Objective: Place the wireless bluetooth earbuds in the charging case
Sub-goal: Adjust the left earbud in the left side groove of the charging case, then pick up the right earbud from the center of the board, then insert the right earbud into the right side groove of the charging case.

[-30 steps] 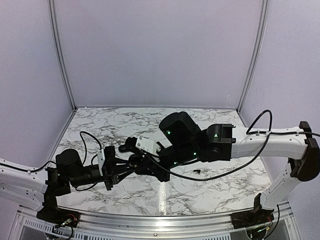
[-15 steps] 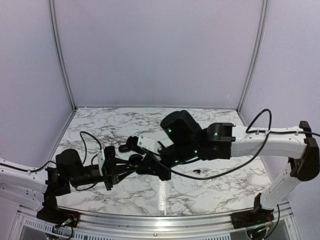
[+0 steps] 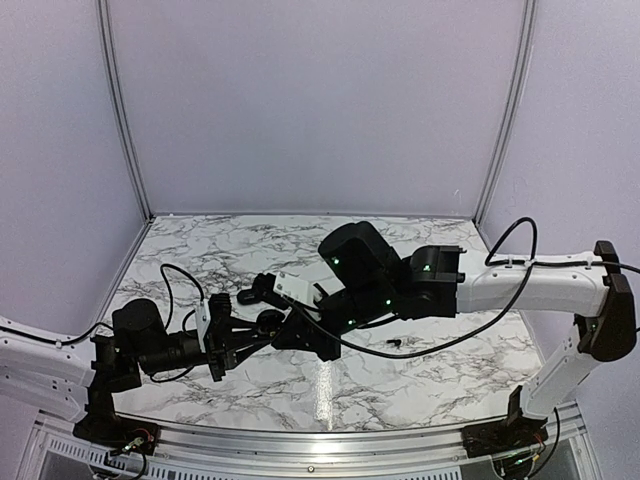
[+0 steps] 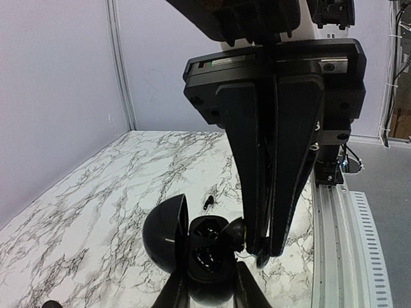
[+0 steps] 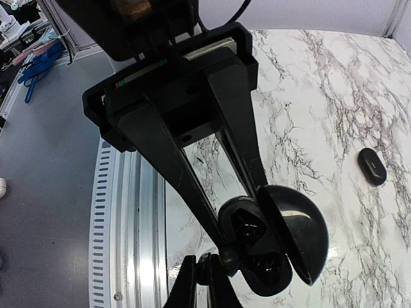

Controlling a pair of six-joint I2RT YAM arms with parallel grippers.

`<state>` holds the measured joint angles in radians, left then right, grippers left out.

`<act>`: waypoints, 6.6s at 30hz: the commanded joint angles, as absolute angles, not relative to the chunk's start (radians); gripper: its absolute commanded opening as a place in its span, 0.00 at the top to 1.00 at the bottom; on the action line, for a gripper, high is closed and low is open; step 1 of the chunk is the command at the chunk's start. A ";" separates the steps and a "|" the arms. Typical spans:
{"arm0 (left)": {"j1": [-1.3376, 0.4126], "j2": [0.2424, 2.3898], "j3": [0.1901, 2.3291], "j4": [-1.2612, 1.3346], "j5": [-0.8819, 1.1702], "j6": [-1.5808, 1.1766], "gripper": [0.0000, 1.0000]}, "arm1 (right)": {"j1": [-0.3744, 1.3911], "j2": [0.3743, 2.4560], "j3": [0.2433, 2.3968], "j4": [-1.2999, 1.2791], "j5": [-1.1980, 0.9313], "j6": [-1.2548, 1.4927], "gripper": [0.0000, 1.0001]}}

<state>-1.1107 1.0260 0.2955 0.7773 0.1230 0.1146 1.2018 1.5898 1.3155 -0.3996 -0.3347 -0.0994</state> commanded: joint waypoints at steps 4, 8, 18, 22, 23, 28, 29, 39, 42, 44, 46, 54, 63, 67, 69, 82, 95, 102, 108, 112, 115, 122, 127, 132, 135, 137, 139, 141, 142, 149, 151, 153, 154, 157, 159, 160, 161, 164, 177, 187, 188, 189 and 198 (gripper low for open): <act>-1.104 1.000 0.315 0.890 0.118 0.099 1.00 | 1.198 1.623 1.311 -0.448 -0.361 -0.091 1.00; -1.104 0.994 0.310 0.891 0.119 0.095 1.00 | 1.197 1.600 1.286 -0.432 -0.349 -0.087 1.00; -1.104 1.035 0.321 0.890 0.154 0.113 1.00 | 1.197 1.568 1.325 -0.407 -0.377 -0.079 1.00; -1.104 1.037 0.322 0.890 0.167 0.121 1.00 | 1.185 1.567 1.327 -0.395 -0.389 -0.059 1.00; -1.104 1.037 0.322 0.890 0.175 0.125 1.00 | 1.180 1.568 1.327 -0.394 -0.395 -0.055 1.00; -1.106 1.029 0.315 0.890 0.211 0.154 1.00 | 1.139 1.569 1.313 -0.375 -0.466 -0.026 1.00; -1.107 1.028 0.314 0.890 0.217 0.161 1.00 | 1.133 1.571 1.313 -0.373 -0.480 -0.019 1.00; -1.132 1.060 0.328 0.875 0.239 0.209 1.00 | 1.114 1.597 1.329 -0.371 -0.559 -0.005 1.00; -1.141 1.068 0.335 0.860 0.230 0.221 1.00 | 1.114 1.607 1.337 -0.373 -0.562 -0.005 1.00; -1.148 1.075 0.341 0.848 0.220 0.230 1.00 | 1.114 1.611 1.343 -0.373 -0.571 -0.005 1.00; -1.151 1.081 0.346 0.839 0.219 0.236 1.00 | 1.113 1.616 1.351 -0.375 -0.578 -0.005 0.98; -1.134 1.046 0.334 0.845 0.198 0.186 1.00 | 1.114 1.586 1.333 -0.389 -0.583 -0.013 0.82; -1.114 1.042 0.326 0.860 0.223 0.160 1.00 | 1.114 1.483 1.280 -0.352 -0.550 -0.023 0.76; -1.112 1.042 0.327 0.866 0.240 0.161 1.00 | 1.114 1.458 1.273 -0.340 -0.525 -0.029 0.76; -1.112 1.040 0.328 0.868 0.244 0.160 1.00 | 1.114 1.461 1.279 -0.354 -0.475 -0.030 0.77; -1.109 1.038 0.326 0.880 0.257 0.138 1.00 | 1.164 1.518 1.312 -0.394 -0.414 -0.069 0.77; -1.109 1.052 0.327 0.888 0.258 0.134 1.00 | 1.192 1.587 1.399 -0.437 -0.276 -0.051 0.88; -1.103 1.028 0.300 0.915 0.228 0.120 1.00 | 1.196 1.593 1.391 -0.463 -0.288 -0.044 0.82; -1.091 1.029 0.284 0.928 0.229 0.111 1.00 | 1.191 1.503 1.367 -0.415 -0.313 -0.038 0.66; -1.077 1.029 0.267 0.943 0.230 0.101 1.00 | 1.139 1.444 1.331 -0.389 -0.333 -0.017 0.58; -1.066 1.030 0.256 0.958 0.238 0.093 1.00 | 1.077 1.407 1.275 -0.364 -0.343 0.027 0.54; -1.050 1.024 0.237 0.981 0.246 0.077 1.00 | 0.903 1.404 1.125 -0.466 -0.201 0.140 0.53; -1.044 1.037 0.219 1.017 0.251 0.065 1.00 | 0.763 1.390 0.984 -0.516 -0.111 0.202 0.52; -1.036 1.047 0.204 1.050 0.256 0.057 1.00 | 0.667 1.368 0.860 -0.457 -0.078 0.292 0.50; -1.033 1.048 0.197 1.057 0.255 0.057 1.00 | 0.645 1.358 0.781 -0.372 -0.075 0.355 0.52; -1.031 1.043 0.194 1.060 0.255 0.057 1.00 | 0.643 1.351 0.743 -0.334 -0.052 0.386 0.53; -1.029 1.039 0.191 1.060 0.255 0.058 1.00 | 0.642 1.345 0.714 -0.307 -0.030 0.403 0.54; -1.028 1.039 0.189 1.060 0.256 0.059 1.00 | 0.642 1.353 0.698 -0.290 -0.023 0.408 0.54; -1.027 1.037 0.188 1.060 0.255 0.060 1.00 | 0.643 1.360 0.694 -0.279 -0.024 0.407 0.55; -1.025 1.037 0.185 1.064 0.254 0.059 1.00 | 0.642 1.432 0.682 -0.225 -0.045 0.386 0.59; -1.024 1.036 0.184 1.065 0.250 0.060 1.00 | 0.643 1.441 0.676 -0.213 -0.048 0.384 0.60; -1.023 1.033 0.183 1.064 0.249 0.059 1.00 | 0.642 1.444 0.673 -0.209 -0.044 0.384 0.62; -1.023 1.033 0.183 1.064 0.248 0.059 1.00 | 0.642 1.445 0.672 -0.208 -0.039 0.382 0.62; -1.023 1.037 0.184 1.064 0.247 0.061 1.00 | 0.643 1.447 0.663 -0.209 -0.025 0.377 0.65; -1.023 1.040 0.184 1.065 0.247 0.063 1.00 | 0.644 1.452 0.657 -0.213 -0.010 0.374 0.67; -1.022 1.041 0.184 1.066 0.247 0.063 1.00 | 0.643 1.454 0.651 -0.211 -0.009 0.374 0.67; -1.022 1.042 0.184 1.065 0.247 0.063 1.00 | 0.644 1.454 0.645 -0.206 -0.009 0.376 0.68; -1.021 1.045 0.185 1.067 0.247 0.063 1.00 | 0.648 1.460 0.636 -0.198 -0.005 0.376 0.68; -1.014 1.049 0.186 1.068 0.249 0.060 1.00 | 0.680 1.483 0.643 -0.183 -0.008 0.362 0.83; -1.003 1.054 0.170 1.100 0.303 0.077 1.00 | 0.722 1.372 0.713 -0.213 -0.016 0.258 0.87; -1.003 1.054 0.164 1.108 0.317 0.085 1.00 | 0.730 1.361 0.724 -0.214 -0.023 0.238 0.87; -1.002 1.054 0.160 1.113 0.331 0.097 1.00 | 0.741 1.352 0.737 -0.218 -0.024 0.221 0.87; -1.001 1.072 0.166 1.102 0.484 0.124 1.00 | 0.881 1.245 0.881 -0.258 -0.067 0.032 0.89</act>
